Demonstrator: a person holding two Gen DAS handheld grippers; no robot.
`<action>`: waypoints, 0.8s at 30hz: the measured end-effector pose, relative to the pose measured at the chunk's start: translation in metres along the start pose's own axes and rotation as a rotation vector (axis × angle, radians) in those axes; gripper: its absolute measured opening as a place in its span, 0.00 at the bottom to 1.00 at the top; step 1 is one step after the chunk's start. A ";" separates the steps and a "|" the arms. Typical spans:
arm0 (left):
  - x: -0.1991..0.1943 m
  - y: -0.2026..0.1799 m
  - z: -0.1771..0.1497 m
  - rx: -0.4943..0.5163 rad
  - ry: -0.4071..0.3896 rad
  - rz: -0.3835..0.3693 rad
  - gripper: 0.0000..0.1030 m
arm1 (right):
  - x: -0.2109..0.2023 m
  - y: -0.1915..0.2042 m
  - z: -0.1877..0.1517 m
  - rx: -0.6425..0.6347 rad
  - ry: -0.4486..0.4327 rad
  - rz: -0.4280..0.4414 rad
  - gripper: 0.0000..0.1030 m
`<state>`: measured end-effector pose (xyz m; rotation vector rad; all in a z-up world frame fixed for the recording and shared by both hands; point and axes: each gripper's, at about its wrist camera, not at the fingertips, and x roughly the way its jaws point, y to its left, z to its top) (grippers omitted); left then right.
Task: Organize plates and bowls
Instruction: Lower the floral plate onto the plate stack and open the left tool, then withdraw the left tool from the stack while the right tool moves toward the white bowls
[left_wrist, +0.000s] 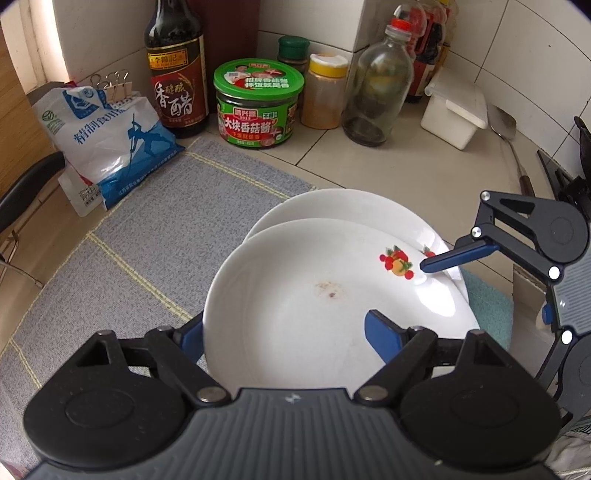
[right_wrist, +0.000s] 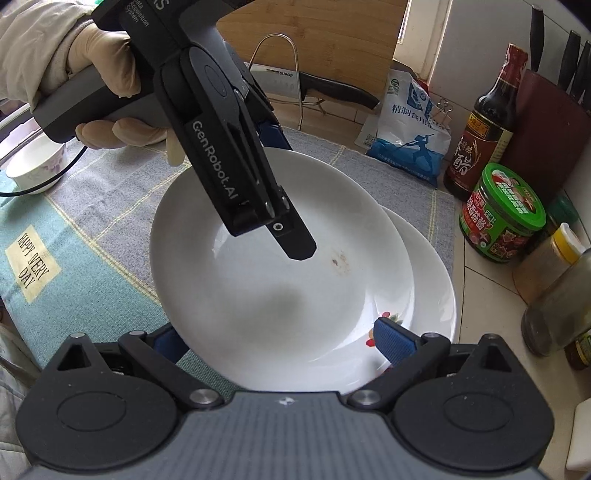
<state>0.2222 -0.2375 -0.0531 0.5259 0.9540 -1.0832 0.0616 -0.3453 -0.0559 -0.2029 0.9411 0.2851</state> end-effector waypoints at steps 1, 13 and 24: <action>0.000 0.000 -0.001 0.001 0.002 0.002 0.83 | 0.000 -0.001 0.000 0.006 -0.002 0.005 1.00; 0.005 -0.004 -0.002 -0.007 0.004 -0.022 0.83 | 0.003 -0.007 -0.002 0.068 -0.009 0.021 1.00; -0.012 -0.007 -0.011 -0.036 -0.062 0.034 0.89 | -0.011 -0.001 0.001 0.090 -0.020 -0.054 1.00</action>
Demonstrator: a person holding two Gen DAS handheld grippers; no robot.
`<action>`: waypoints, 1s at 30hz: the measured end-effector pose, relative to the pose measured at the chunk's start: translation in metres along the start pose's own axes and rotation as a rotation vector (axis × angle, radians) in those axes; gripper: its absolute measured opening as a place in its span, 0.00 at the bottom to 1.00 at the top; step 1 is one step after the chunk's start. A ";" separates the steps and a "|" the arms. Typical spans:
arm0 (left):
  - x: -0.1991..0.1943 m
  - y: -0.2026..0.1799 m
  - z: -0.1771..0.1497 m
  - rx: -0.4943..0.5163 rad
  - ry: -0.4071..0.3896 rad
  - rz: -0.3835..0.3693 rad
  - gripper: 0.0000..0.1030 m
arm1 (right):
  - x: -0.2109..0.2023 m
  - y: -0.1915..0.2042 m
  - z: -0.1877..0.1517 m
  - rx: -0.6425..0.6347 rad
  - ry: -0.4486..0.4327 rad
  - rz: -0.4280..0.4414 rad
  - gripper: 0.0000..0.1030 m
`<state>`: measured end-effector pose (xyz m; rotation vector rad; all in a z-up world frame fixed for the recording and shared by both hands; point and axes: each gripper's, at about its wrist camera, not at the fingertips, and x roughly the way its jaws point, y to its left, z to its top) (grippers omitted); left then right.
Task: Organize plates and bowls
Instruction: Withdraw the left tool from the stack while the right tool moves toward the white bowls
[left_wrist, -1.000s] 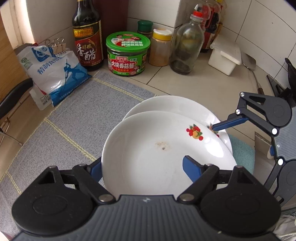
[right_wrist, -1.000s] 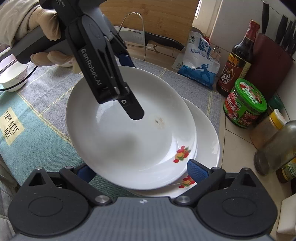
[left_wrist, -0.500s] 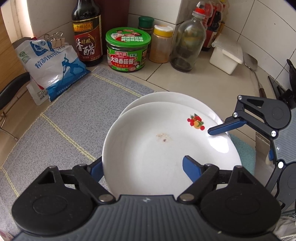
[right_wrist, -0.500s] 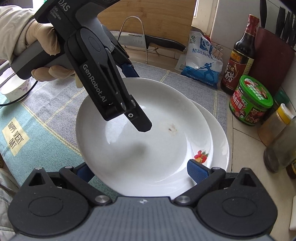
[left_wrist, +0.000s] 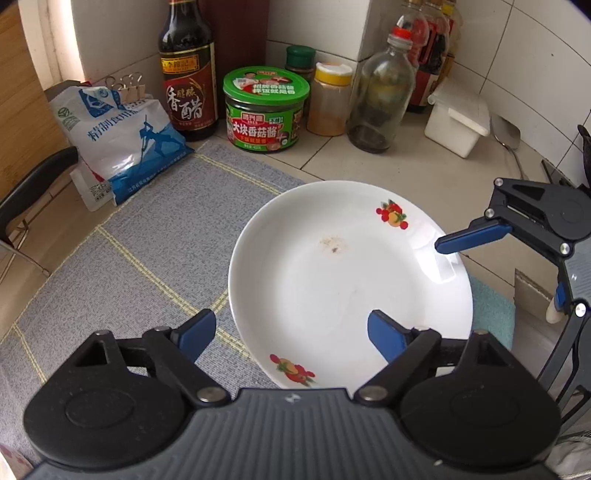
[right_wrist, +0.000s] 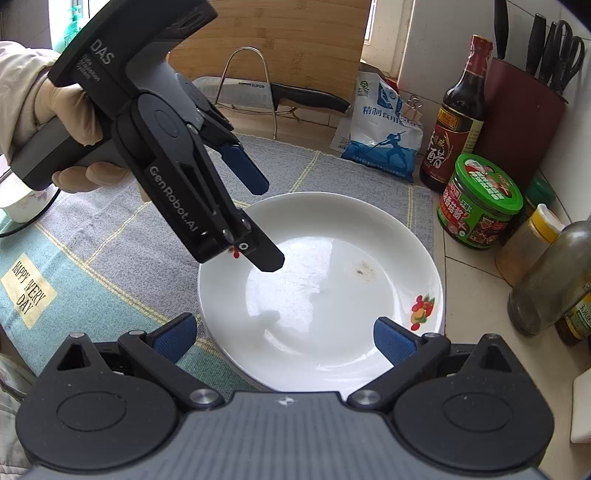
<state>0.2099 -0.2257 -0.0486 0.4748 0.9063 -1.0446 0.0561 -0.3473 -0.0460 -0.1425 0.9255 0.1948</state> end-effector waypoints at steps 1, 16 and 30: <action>-0.004 -0.001 -0.002 -0.006 -0.013 0.009 0.89 | -0.001 0.000 0.001 0.005 0.001 -0.012 1.00; -0.087 -0.032 -0.054 -0.080 -0.256 0.170 0.94 | -0.013 0.027 0.010 0.028 -0.025 -0.130 1.00; -0.157 -0.033 -0.186 -0.339 -0.305 0.459 0.94 | 0.001 0.103 0.025 -0.064 -0.091 0.004 1.00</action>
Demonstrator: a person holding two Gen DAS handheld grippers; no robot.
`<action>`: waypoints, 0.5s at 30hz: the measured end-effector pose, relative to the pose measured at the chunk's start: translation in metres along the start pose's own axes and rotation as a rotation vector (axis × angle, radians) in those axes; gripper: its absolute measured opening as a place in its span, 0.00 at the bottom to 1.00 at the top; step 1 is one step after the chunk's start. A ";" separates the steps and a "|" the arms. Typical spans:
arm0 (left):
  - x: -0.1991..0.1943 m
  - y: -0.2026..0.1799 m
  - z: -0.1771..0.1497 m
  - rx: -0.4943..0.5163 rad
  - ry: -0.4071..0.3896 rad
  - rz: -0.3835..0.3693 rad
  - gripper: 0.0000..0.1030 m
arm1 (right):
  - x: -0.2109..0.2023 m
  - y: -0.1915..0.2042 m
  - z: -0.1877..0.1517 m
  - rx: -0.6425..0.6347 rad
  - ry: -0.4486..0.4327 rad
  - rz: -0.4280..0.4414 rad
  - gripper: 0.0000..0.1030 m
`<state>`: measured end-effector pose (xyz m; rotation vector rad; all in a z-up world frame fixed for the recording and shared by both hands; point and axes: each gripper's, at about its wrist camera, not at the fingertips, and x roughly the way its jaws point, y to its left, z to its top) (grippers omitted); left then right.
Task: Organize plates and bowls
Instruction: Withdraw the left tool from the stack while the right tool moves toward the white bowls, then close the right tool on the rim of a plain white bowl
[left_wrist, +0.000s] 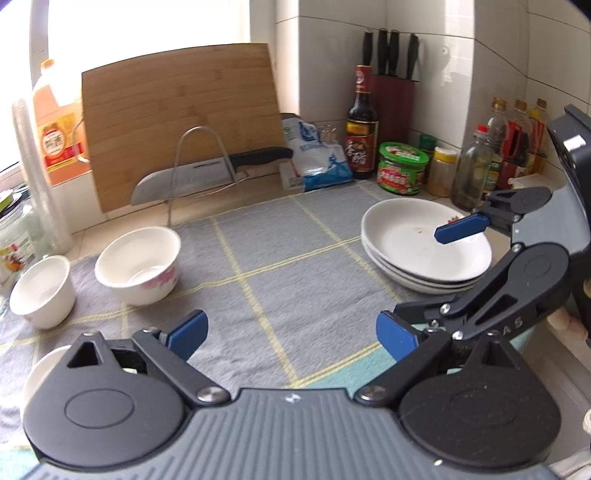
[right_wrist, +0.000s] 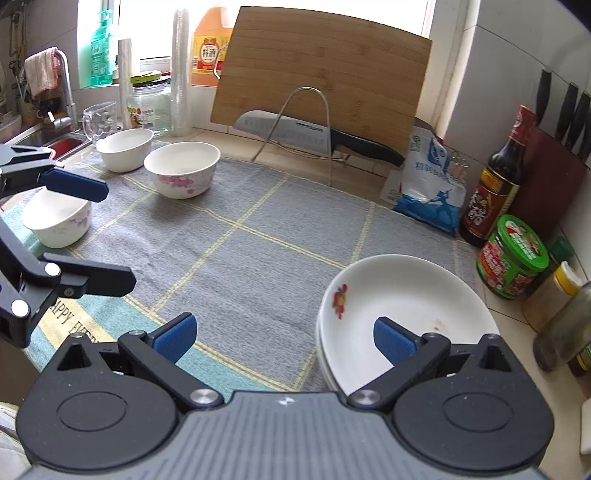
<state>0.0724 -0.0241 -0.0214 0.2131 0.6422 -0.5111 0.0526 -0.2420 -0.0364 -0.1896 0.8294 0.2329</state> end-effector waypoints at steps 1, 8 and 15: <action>-0.006 0.006 -0.008 -0.007 0.001 0.036 0.94 | 0.003 0.005 0.004 -0.003 0.000 0.015 1.00; -0.033 0.059 -0.052 -0.087 0.031 0.230 0.94 | 0.032 0.042 0.037 -0.023 0.006 0.139 1.00; -0.034 0.107 -0.084 -0.138 0.081 0.311 0.94 | 0.062 0.094 0.071 -0.093 0.026 0.260 1.00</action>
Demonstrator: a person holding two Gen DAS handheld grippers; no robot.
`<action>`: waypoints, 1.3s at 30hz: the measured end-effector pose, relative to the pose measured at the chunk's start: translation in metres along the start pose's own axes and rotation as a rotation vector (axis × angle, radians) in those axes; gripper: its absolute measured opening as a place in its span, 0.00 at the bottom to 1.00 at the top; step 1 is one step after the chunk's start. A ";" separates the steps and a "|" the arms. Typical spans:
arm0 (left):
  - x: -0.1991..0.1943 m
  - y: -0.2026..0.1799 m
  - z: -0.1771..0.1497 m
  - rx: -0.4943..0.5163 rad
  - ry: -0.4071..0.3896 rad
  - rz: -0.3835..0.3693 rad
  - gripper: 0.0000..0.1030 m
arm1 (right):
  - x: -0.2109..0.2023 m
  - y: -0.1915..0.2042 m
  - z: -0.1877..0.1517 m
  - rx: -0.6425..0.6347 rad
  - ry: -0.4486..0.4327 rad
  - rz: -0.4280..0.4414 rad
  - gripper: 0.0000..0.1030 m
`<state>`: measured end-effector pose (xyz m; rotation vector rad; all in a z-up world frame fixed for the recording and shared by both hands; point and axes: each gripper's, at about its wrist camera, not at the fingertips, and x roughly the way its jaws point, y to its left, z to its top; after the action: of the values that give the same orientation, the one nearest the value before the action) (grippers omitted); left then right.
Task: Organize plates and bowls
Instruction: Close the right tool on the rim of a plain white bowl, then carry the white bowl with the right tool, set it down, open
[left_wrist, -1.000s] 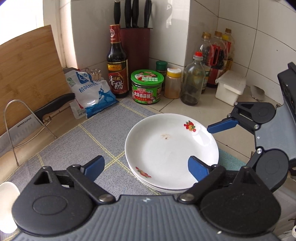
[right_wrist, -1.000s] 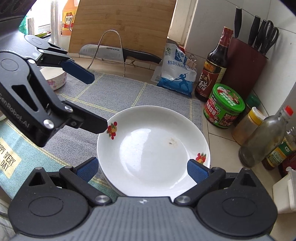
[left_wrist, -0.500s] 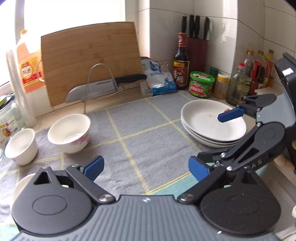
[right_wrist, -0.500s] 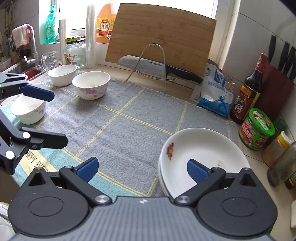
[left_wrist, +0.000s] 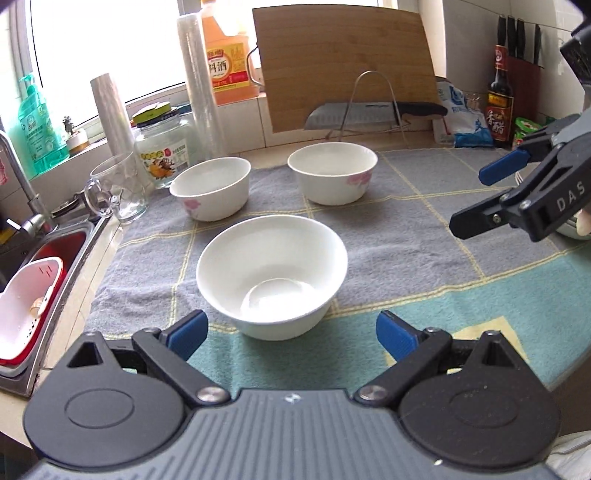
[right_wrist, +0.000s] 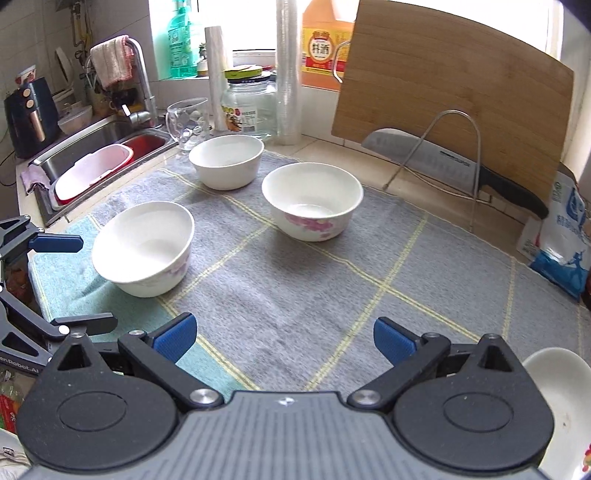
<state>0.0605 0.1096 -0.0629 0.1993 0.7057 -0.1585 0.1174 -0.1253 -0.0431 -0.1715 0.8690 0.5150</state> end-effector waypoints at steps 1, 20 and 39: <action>0.004 0.005 -0.002 -0.003 0.007 -0.001 0.94 | 0.006 0.006 0.005 -0.008 0.004 0.014 1.00; 0.029 0.030 -0.005 0.115 -0.027 -0.138 0.83 | 0.092 0.079 0.061 -0.087 0.090 0.225 0.90; 0.031 0.033 0.000 0.136 -0.028 -0.171 0.78 | 0.102 0.082 0.068 -0.072 0.113 0.266 0.80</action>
<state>0.0902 0.1390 -0.0791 0.2668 0.6845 -0.3724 0.1773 0.0061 -0.0729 -0.1524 0.9901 0.7918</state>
